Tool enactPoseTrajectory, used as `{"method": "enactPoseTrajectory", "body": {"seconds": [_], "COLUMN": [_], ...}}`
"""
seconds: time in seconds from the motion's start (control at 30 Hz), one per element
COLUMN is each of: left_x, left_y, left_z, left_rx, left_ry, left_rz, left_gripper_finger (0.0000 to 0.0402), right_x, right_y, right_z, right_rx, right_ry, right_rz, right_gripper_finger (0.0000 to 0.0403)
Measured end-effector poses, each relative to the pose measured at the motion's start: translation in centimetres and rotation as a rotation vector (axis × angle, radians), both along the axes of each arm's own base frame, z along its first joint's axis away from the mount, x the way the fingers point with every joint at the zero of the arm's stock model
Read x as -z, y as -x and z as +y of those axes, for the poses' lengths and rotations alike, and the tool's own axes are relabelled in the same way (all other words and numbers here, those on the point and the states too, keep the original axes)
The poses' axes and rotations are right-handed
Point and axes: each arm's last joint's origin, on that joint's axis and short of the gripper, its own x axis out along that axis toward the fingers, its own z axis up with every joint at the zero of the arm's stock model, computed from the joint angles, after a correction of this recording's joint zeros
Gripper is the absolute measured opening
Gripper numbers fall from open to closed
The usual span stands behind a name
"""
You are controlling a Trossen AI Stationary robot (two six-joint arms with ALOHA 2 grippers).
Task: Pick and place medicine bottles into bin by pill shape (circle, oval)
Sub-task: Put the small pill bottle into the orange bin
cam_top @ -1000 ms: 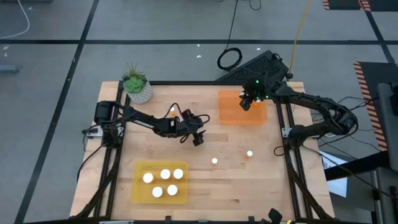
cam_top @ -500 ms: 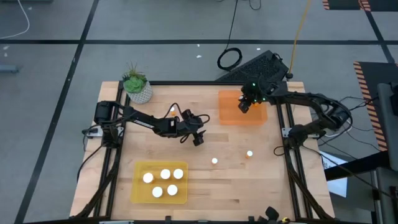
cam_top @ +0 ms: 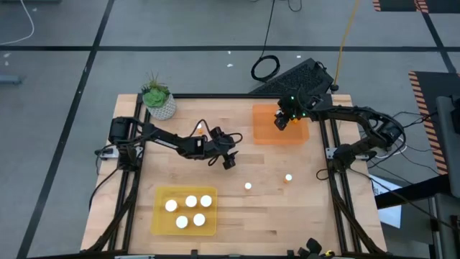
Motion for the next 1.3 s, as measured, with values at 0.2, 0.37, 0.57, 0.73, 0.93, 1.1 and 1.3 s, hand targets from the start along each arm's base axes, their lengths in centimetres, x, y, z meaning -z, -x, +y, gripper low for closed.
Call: {"method": "enactPoseTrajectory", "body": {"seconds": [0.2,0.37,0.57,0.73,0.93,1.1,1.3], "left_x": [0.0,0.0,-1.7,-3.8,-4.4,-3.9,-2.6], "left_y": [0.0,0.0,0.7,2.0,2.9,3.8,5.9], "left_z": [0.0,-0.4,-0.9,-0.9,-1.2,-2.0,-3.0], "left_rx": [-0.003,0.003,-0.04,-0.078,-0.089,-0.14,-0.18], "left_ry": [0.004,0.004,-0.017,-0.041,-0.072,-0.071,-0.041], "left_rz": [-0.001,-0.001,0.0,0.017,0.078,0.138,0.096], "left_gripper_finger": [0.0296,0.0296,0.0296,0.0296,0.0296,0.0296,0.0296], "right_x": [-0.5,-2.6,-5.7,-7.8,-9.4,-10.0,-10.0], "right_y": [0.1,0.6,1.2,0.9,0.7,0.6,0.6], "right_z": [0.1,0.7,3.1,5.7,8.5,10.0,10.7], "right_rx": [0.011,0.021,-0.012,-0.109,-0.227,-0.293,-0.34], "right_ry": [0.007,0.049,0.091,0.145,0.177,0.184,0.186], "right_rz": [-0.018,-0.072,-0.143,-0.217,-0.279,-0.3,-0.285], "right_gripper_finger": [0.0203,0.0226,0.0233,0.0231,0.0231,0.0231,0.0231]}}
